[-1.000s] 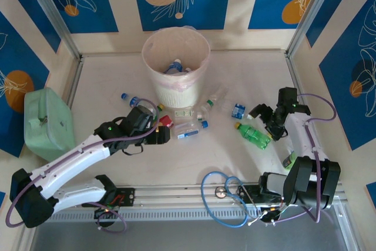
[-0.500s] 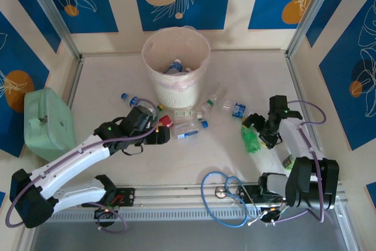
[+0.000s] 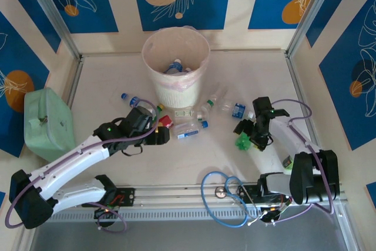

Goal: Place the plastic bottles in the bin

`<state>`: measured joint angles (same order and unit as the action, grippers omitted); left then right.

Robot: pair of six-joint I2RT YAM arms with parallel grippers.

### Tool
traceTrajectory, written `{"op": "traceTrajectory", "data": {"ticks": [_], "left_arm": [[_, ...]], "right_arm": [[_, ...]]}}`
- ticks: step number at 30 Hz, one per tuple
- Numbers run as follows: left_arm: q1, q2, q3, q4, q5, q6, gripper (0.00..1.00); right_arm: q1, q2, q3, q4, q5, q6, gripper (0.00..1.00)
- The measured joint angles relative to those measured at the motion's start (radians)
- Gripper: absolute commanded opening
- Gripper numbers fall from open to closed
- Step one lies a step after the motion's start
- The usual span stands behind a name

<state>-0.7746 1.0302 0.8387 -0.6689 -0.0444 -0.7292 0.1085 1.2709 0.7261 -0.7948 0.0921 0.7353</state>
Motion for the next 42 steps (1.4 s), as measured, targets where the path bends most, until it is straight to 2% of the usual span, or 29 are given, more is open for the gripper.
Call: {"op": "traceTrajectory", "data": {"ticks": [5,13,21,27,31,34,42], "left_arm": [[0.0,-0.001,0.0,0.0,0.0,0.0,0.89],[0.0,-0.001,0.0,0.0,0.0,0.0,0.89],[0.005,-0.001,0.0,0.0,0.0,0.0,0.89],[0.005,-0.001,0.0,-0.002,-0.005,0.0,0.89],[0.008,-0.001,0.0,-0.003,-0.009,0.0,0.89],[0.009,-0.001,0.0,-0.004,-0.01,0.0,0.89],[0.013,-0.001,0.0,-0.011,-0.016,0.0,0.89]], "right_arm": [[0.046,0.059,0.0,0.0,0.032,0.022,0.79],[0.063,0.061,0.0,-0.002,0.062,0.042,0.6],[0.068,-0.013,0.001,-0.03,0.067,0.047,0.56],[0.101,-0.167,0.054,-0.137,0.063,0.051,0.55],[0.131,-0.255,0.203,-0.205,0.039,0.05,0.53],[0.161,-0.257,0.364,-0.221,0.023,0.045,0.53],[0.228,-0.053,0.868,-0.209,-0.041,-0.008,0.53]]}}
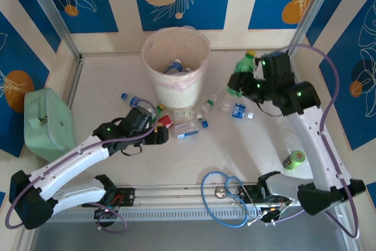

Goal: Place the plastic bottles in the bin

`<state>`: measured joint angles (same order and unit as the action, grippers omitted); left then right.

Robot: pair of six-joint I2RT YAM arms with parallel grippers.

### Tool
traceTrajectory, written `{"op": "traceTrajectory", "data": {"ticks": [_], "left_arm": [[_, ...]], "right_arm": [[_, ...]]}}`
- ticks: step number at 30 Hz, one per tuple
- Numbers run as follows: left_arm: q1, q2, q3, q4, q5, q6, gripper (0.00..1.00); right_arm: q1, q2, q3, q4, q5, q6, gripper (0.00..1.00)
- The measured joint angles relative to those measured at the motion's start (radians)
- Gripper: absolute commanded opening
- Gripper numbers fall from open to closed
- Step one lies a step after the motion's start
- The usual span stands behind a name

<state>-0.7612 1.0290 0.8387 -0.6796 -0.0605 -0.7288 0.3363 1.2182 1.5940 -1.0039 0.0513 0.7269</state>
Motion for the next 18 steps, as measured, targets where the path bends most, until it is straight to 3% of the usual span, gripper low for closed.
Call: {"op": "traceTrajectory", "data": {"ticks": [8,18], "left_arm": [[0.005,-0.027,0.0,-0.023,-0.008,0.0,0.89],[0.016,-0.032,0.0,-0.047,-0.023,0.0,0.9]], "right_arm": [[0.069,0.328,0.432,0.029,-0.097,-0.063,0.53],[0.126,0.597,0.662,0.04,-0.183,-0.073,0.57]]}}
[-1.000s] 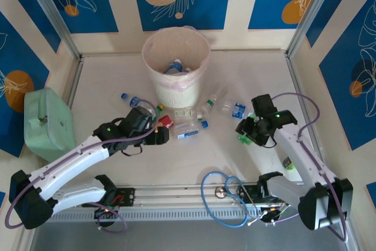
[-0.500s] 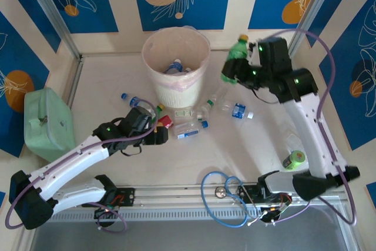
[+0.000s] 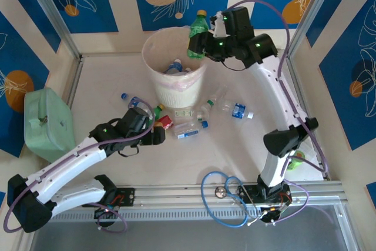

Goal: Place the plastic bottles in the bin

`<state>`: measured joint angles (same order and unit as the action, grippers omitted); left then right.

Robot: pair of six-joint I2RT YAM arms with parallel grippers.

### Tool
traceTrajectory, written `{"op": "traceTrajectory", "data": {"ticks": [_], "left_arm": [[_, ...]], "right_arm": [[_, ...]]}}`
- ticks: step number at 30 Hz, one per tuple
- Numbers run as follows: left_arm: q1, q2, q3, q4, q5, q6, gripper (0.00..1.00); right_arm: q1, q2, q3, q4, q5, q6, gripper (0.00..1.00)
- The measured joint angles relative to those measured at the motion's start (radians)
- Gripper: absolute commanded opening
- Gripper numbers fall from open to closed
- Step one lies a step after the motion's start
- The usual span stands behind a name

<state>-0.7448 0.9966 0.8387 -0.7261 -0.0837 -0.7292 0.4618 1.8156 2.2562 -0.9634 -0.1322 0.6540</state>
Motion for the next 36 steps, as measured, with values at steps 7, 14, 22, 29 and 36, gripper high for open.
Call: {"op": "traceTrajectory", "data": {"ticks": [7,14,22,29,36], "left_arm": [[0.01,-0.005,0.0,0.0,-0.005,0.0,0.9],[0.026,-0.006,0.0,-0.023,-0.028,-0.004,0.92],[0.113,-0.007,0.008,-0.092,-0.069,-0.035,0.92],[0.269,0.001,0.074,-0.112,-0.09,-0.064,0.93],[0.424,0.14,0.128,-0.046,-0.075,-0.119,0.92]], "right_arm": [[0.006,0.049,0.003,-0.008,0.0,0.001,0.76],[0.006,0.049,0.015,-0.009,0.001,0.0,0.83],[0.012,-0.064,-0.116,0.025,0.027,0.0,0.83],[0.066,-0.433,-0.519,0.098,0.096,0.0,0.83],[0.106,-0.753,-0.883,0.119,0.16,0.028,0.82]]}}
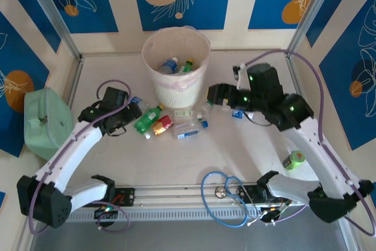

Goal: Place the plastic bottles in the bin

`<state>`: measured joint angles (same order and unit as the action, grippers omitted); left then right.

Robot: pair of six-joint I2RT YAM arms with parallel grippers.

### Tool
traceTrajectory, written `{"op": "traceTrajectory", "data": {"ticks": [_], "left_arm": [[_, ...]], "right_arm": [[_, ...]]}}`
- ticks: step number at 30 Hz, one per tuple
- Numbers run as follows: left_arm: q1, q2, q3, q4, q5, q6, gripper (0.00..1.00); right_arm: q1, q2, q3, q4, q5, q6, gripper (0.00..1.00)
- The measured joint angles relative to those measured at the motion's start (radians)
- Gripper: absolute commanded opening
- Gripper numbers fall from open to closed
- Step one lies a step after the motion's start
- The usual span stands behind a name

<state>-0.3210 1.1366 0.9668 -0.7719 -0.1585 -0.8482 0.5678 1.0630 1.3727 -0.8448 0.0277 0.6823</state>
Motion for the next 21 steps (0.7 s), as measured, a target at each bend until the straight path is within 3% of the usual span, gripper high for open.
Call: {"op": "traceTrajectory", "data": {"ticks": [10,21], "left_arm": [[0.103,0.304,0.15,0.116,0.035,-0.072,0.93],[0.155,0.559,0.252,0.18,0.083,-0.131,0.92]], "right_arm": [[0.059,-0.273,-0.386,-0.043,0.045,0.11,0.81],[0.069,-0.359,-0.477,-0.065,0.056,0.183,0.81]]}}
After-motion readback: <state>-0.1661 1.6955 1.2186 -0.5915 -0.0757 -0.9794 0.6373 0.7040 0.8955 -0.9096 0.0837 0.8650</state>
